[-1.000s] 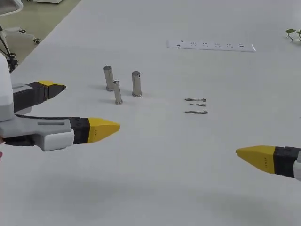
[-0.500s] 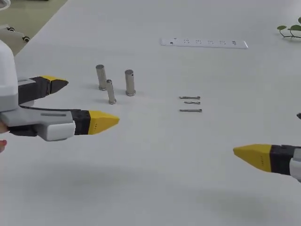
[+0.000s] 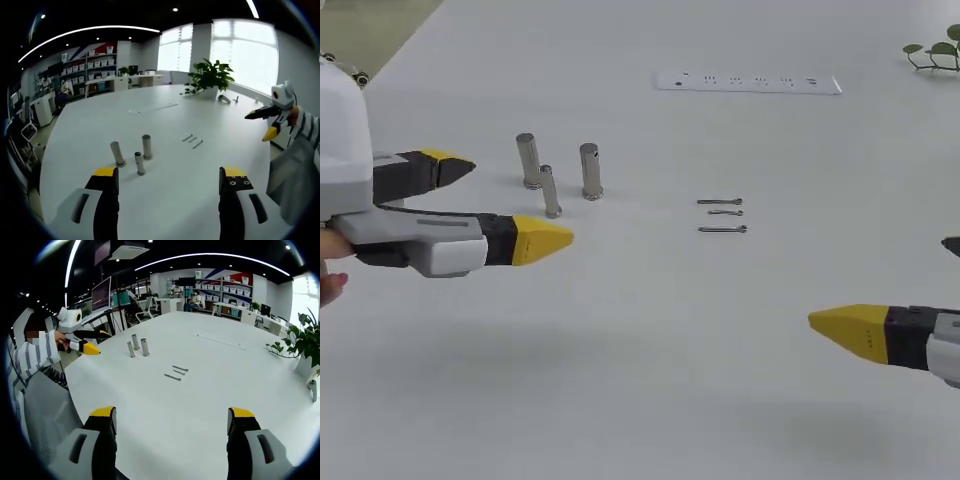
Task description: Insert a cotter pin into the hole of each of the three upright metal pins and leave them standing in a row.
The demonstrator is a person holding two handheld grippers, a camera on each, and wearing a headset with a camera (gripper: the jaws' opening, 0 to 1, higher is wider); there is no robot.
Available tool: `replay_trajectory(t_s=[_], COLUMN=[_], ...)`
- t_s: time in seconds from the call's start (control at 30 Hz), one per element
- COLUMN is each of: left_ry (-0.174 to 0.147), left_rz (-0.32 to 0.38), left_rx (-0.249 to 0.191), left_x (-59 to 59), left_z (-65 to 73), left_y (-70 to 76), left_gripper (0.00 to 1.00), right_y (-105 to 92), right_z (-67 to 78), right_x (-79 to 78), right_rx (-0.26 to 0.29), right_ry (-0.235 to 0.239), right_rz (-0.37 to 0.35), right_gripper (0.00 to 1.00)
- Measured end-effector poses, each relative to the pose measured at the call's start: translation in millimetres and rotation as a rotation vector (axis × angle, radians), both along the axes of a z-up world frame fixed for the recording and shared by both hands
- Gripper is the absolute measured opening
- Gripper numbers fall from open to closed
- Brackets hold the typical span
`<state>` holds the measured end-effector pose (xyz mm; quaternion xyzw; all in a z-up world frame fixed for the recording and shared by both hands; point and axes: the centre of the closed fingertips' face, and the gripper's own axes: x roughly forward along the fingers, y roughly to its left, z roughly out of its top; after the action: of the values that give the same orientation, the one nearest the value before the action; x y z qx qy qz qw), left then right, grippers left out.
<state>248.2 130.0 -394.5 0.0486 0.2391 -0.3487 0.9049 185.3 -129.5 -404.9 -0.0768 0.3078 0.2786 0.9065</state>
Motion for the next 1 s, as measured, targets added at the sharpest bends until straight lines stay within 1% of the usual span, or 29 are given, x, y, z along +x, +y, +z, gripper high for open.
replay_trajectory(t_s=[0.03,0.1,0.2,0.3,0.37,0.43,0.63,0.73,0.8,0.83,0.9,0.97,1.0], left_ry=[0.005,0.015,0.026,0.024,0.014,0.012,0.02,0.023,0.027,0.029,0.021,0.028,0.034], left_rz=[-0.002,0.0,0.007,0.01,0.014,0.02,0.041,0.04,0.025,0.025,0.029,0.022,0.018], left_rx=[0.01,0.014,-0.001,-0.004,0.01,0.015,0.008,0.006,0.006,0.011,0.028,0.041,0.045], left_x=[1.7,5.1,10.3,16.3,21.2,25.8,39.1,40.1,40.7,42.2,45.4,47.7,46.8], left_z=[-1.8,-4.4,-6.2,-6.3,-6.3,-7.3,-12.2,-13.8,-16.1,-18.0,-20.6,-26.6,-28.6], left_y=[0.0,0.6,1.2,1.2,2.6,4.1,8.1,1.8,-1.0,-1.0,0.4,0.0,-1.9], left_gripper=[0.79,0.76,0.69,0.66,0.62,0.59,0.49,0.46,0.44,0.42,0.41,0.41,0.4], right_y=[-0.2,-0.6,-1.3,-1.9,-2.5,-3.2,-4.0,-4.5,-5.0,-5.2,-5.4,-5.9,-5.5], right_z=[-0.3,-0.3,-0.1,0.1,-0.5,-1.3,-3.6,-4.3,-4.9,-5.2,-5.8,-6.9,-6.9], right_x=[-0.2,0.0,0.7,1.2,1.2,1.1,0.8,1.3,1.3,1.2,0.9,0.9,0.9], right_rx=[-0.002,-0.003,-0.005,-0.003,-0.005,-0.008,-0.01,-0.012,-0.014,-0.017,-0.021,-0.027,-0.025], right_ry=[0.002,0.003,0.003,0.002,0.004,0.008,0.017,0.018,0.021,0.022,0.024,0.026,0.025], right_rz=[0.0,-0.001,-0.004,-0.009,-0.012,-0.013,-0.016,-0.022,-0.026,-0.025,-0.025,-0.027,-0.027], right_gripper=[0.91,0.91,0.91,0.9,0.9,0.9,0.9,0.9,0.9,0.9,0.89,0.89,0.89])
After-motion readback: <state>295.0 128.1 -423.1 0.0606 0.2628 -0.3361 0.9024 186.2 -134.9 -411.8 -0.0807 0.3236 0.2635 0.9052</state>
